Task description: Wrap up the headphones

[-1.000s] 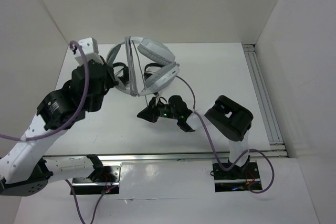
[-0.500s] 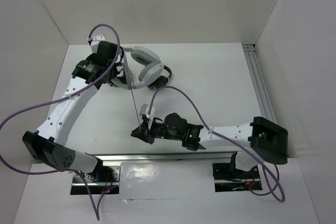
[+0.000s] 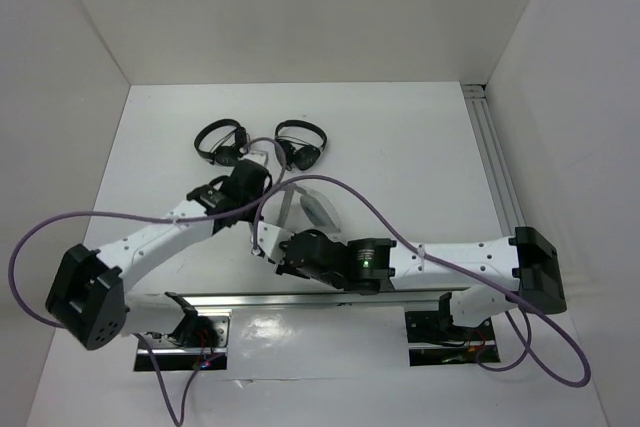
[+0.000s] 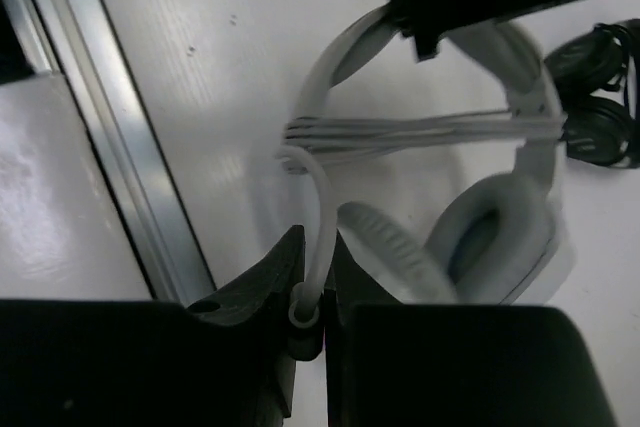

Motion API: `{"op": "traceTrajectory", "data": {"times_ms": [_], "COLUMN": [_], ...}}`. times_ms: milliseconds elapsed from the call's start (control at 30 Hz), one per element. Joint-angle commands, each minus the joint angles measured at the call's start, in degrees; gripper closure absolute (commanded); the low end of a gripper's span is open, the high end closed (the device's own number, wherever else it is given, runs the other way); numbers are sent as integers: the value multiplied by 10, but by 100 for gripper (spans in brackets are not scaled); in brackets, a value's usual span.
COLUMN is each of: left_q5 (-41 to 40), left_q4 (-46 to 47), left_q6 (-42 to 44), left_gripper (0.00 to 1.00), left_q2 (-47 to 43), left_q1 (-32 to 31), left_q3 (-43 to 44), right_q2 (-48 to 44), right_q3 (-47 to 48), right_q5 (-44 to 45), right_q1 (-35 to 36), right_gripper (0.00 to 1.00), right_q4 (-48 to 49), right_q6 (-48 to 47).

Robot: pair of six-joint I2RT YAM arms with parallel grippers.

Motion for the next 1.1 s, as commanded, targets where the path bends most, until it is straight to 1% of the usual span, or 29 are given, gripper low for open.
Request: {"op": "traceTrajectory", "data": {"times_ms": [0, 67, 133, 200, 233, 267, 333, 400, 433, 500, 533, 567, 600, 633, 667, 733, 800, 833, 867, 967, 1000, 1033, 1067], "left_q5": [48, 67, 80, 74, 74, 82, 82, 65, 50, 34, 29, 28, 28, 45, 54, 76, 87, 93, 93, 100, 108, 108, 114], "left_q4": [170, 177, 171, 156, 147, 126, 91, 38, 11, -42, -53, -59, -59, -59, -59, -59, -69, -83, -93, -104, -104, -104, -104], "left_q6": [25, 44, 44, 52, 52, 65, 65, 65, 60, 54, 54, 54, 60, 65, 73, 78, 99, 100, 108, 123, 133, 133, 133], "left_gripper": [100, 100, 100, 100, 100, 100, 100, 100, 100, 100, 100, 100, 100, 100, 100, 100, 100, 100, 100, 100, 100, 100, 100], "left_q2": [-84, -117, -134, -156, -162, -162, -162, -149, -140, -114, -114, -114, -127, -140, -167, -188, -193, -193, -193, -185, -185, -185, -191], "left_q1": [-47, -77, -103, -120, -133, -139, -152, -182, -190, -203, -204, -204, -209, -209, -209, -209, -209, -209, -209, -209, -209, -209, -194], "left_q3": [-43, -66, -86, -94, -94, -94, -84, -70, -47, -31, -25, -25, -25, -25, -25, -25, -17, -10, -4, 3, 3, 3, 3], "right_q2": [-9, -14, -20, -25, -25, -25, -25, -20, -20, -20, -20, -26, -26, -32, -32, -32, -32, -32, -32, -45, -55, -55, -64], "right_q3": [28, 11, -14, -29, -37, -37, -37, -37, -46, -61, -75, -75, -83, -89, -89, -83, -83, -83, -88, -93, -93, -93, -99], "right_q5": [82, 127, 168, 191, 220, 239, 271, 318, 337, 386, 413, 413, 413, 404, 404, 392, 392, 392, 392, 392, 387, 387, 387], "right_q1": [8, 14, 14, 14, 14, 14, 14, 14, 14, 14, 14, 8, 0, -10, -21, -39, -45, -45, -45, -56, -62, -62, -68], "right_gripper": [100, 100, 100, 100, 100, 100, 100, 100, 100, 100, 100, 100, 97, 95, 95, 94, 94, 91, 90, 86, 83, 78, 73], "right_q4": [-30, -12, 17, 43, 49, 57, 72, 88, 119, 152, 202, 219, 230, 244, 244, 228, 228, 239, 246, 259, 259, 259, 259], "right_q6": [-32, -46, -59, -77, -84, -84, -96, -117, -127, -164, -180, -203, -210, -210, -215, -198, -192, -192, -197, -198, -198, -198, -198]}}
